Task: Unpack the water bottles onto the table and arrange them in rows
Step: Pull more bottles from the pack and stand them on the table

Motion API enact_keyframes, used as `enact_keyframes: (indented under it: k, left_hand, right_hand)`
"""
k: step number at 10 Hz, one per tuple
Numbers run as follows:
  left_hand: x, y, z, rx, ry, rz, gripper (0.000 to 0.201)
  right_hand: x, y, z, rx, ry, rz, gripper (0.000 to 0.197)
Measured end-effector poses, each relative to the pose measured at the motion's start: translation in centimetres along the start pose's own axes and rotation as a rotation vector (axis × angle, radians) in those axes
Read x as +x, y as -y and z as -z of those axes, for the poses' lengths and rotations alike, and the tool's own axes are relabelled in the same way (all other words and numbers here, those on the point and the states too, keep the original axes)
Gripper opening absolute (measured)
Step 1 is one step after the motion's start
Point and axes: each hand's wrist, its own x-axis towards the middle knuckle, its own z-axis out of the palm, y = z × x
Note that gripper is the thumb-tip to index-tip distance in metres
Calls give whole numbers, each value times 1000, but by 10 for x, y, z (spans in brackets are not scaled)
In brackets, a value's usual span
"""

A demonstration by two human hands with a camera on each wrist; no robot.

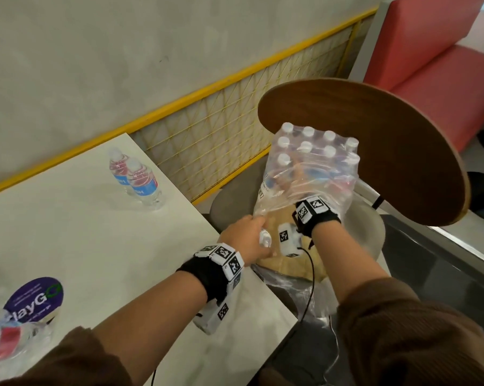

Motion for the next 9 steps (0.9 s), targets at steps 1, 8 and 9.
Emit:
enact_keyframes:
  k: [1, 8, 9]
  left_hand:
    - [0, 3, 7, 88, 5, 31, 65]
    - [-137, 117, 62, 43, 126, 221, 48]
    - [-177, 161, 76, 95, 159, 312, 59]
  right_hand:
    - [-20, -8, 5, -74, 12, -80, 65]
    - [-144, 15, -115, 634, -414, 243, 29]
    - [-168, 40, -152, 495, -282, 345, 33]
